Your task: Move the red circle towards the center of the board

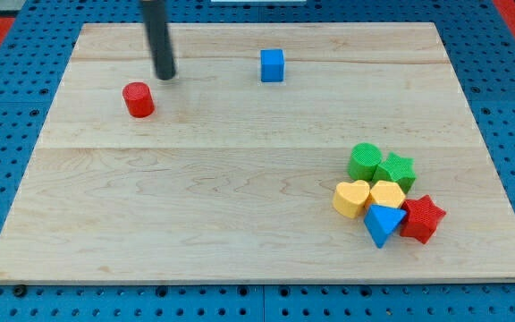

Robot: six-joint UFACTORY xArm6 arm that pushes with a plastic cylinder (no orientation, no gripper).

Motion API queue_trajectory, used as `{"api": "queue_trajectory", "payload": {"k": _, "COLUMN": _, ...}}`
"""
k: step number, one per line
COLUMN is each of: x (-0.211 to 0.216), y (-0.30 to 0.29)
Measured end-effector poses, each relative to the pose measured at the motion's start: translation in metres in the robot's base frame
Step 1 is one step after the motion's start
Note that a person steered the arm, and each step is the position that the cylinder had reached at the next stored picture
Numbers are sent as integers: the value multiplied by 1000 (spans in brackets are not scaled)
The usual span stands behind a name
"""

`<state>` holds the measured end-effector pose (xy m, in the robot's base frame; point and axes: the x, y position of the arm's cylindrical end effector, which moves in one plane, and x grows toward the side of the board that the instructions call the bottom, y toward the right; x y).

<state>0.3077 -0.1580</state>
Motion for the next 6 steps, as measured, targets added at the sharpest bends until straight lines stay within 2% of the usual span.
{"api": "queue_trajectory", "payload": {"k": 1, "x": 30, "y": -1}}
{"api": "queue_trajectory", "payload": {"k": 2, "x": 41, "y": -4}}
{"api": "queue_trajectory", "payload": {"k": 3, "x": 46, "y": -41}}
{"api": "queue_trajectory", "payload": {"k": 5, "x": 111, "y": -11}}
{"api": "queue_trajectory", "payload": {"k": 6, "x": 124, "y": 37}}
